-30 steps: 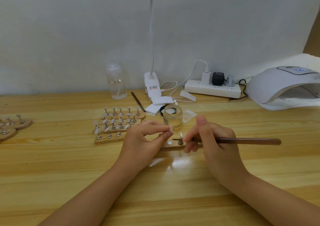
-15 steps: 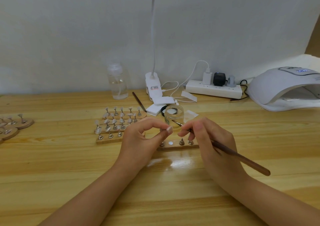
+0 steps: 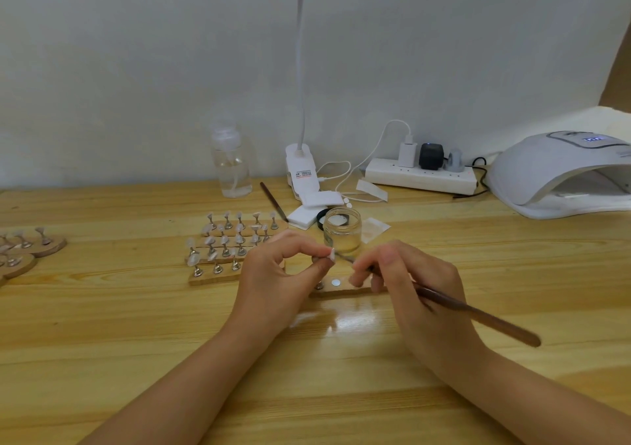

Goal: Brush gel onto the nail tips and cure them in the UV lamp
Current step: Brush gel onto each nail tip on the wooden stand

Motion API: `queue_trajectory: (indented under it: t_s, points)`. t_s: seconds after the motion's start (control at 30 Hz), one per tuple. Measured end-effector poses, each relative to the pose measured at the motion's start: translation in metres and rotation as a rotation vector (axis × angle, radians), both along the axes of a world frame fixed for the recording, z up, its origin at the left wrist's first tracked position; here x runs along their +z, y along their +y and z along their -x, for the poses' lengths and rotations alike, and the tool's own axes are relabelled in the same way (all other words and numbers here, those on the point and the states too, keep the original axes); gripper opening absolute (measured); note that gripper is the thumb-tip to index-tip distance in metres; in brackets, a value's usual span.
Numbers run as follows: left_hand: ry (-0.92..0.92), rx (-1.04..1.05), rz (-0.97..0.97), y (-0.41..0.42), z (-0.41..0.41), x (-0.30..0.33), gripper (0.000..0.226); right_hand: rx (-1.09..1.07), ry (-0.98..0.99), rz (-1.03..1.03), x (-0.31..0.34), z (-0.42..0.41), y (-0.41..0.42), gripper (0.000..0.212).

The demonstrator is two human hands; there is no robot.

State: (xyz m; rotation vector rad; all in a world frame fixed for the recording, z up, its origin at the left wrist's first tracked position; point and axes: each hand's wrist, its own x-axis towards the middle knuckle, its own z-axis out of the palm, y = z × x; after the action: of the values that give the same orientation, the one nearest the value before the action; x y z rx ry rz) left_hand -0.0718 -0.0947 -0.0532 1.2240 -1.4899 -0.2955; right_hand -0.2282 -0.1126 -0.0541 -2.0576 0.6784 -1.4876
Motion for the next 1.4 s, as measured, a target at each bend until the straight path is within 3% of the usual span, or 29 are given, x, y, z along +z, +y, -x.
queue_trajectory:
  t_s: [0.47, 0.63, 0.77, 0.87, 1.03, 1.17, 1.4]
  points:
    - [-0.011, 0.012, -0.017, 0.0022, 0.0017, 0.0011, 0.022, 0.004, 0.006, -0.029, -0.0033, 0.0004, -0.0009, 0.04]
    - [-0.009, 0.029, -0.015, 0.002, 0.0021, 0.0016, 0.026, -0.046, 0.077, 0.018, -0.0021, -0.0015, -0.002, 0.031]
    - [-0.008, 0.026, -0.031, 0.0024, 0.0023, 0.0017, 0.021, 0.0, 0.015, 0.006, -0.0054, 0.0, -0.0013, 0.042]
    - [-0.002, 0.027, -0.028, 0.0022, 0.002, 0.0018, 0.024, -0.048, 0.06, 0.04, -0.003, -0.0003, -0.0014, 0.035]
    - [-0.005, 0.019, -0.04, 0.0032, 0.0022, 0.0024, 0.019, -0.003, 0.009, -0.012, -0.0053, -0.0001, -0.0006, 0.043]
    - [-0.005, 0.024, -0.03, 0.0025, 0.0019, 0.0028, 0.022, -0.041, 0.043, -0.009, -0.0026, -0.0011, -0.0002, 0.033]
    - [0.001, 0.035, -0.043, 0.0032, 0.0019, 0.0027, 0.02, -0.02, 0.022, -0.043, -0.0036, 0.0002, -0.0007, 0.039]
